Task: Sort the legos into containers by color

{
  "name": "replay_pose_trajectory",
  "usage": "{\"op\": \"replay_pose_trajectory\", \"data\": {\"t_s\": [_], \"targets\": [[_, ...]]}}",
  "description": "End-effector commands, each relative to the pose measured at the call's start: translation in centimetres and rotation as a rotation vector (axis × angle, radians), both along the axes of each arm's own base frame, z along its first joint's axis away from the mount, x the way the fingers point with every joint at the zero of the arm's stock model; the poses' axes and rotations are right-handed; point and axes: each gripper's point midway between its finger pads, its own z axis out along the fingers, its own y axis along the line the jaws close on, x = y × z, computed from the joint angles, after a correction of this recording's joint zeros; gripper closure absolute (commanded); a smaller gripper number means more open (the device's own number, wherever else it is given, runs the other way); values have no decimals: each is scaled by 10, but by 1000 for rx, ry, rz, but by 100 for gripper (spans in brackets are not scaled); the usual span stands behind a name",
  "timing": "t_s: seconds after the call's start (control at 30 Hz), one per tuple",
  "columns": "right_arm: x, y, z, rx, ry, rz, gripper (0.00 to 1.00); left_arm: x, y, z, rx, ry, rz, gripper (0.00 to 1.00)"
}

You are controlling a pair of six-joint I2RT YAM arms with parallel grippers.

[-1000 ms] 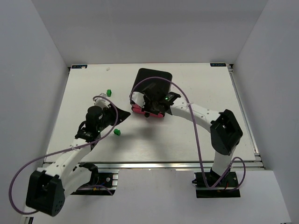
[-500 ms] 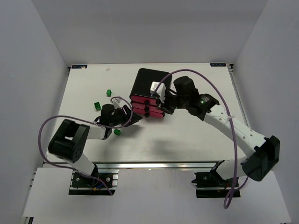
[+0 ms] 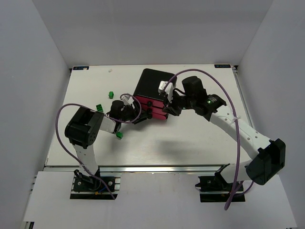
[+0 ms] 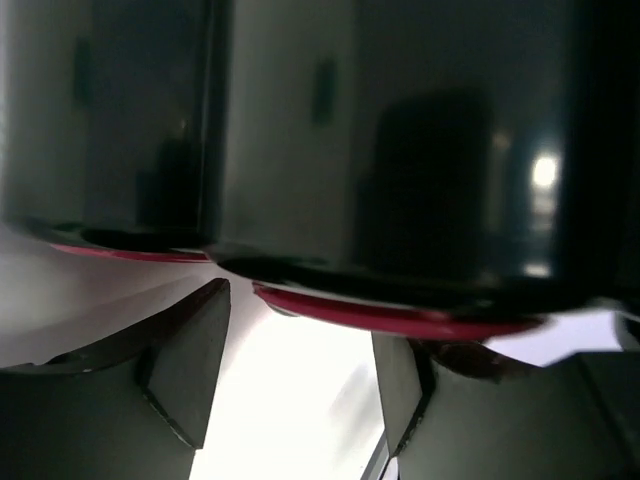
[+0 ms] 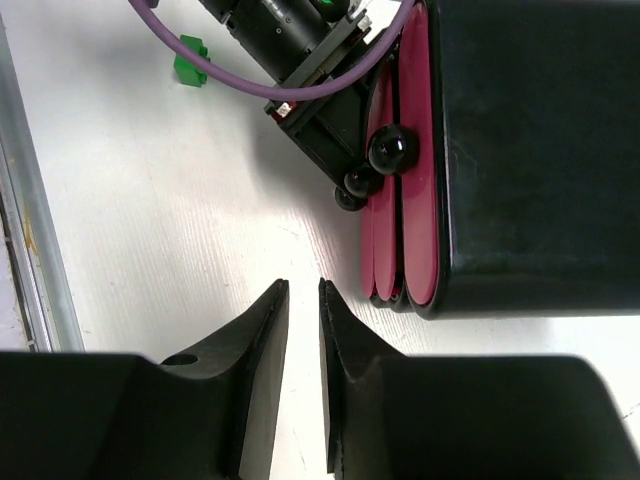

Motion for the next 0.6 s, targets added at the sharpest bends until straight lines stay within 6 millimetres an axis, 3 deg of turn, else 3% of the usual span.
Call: {"op": "replay_pose_trajectory", "data": {"t_s": [0.0, 0.17, 0.43, 0.57], "targets": [[5, 4, 13, 49, -11, 3, 76, 9, -9, 7, -14, -23, 1, 34], [11, 0, 14, 52, -10, -11, 76, 6, -11, -3, -15, 8, 2, 48], [10, -2, 10, 57, 16, -10, 76, 4, -19, 0, -30, 6, -1, 69], [11, -5, 9, 55, 19, -14, 76, -7, -15, 3, -19, 3, -15, 72]]}}
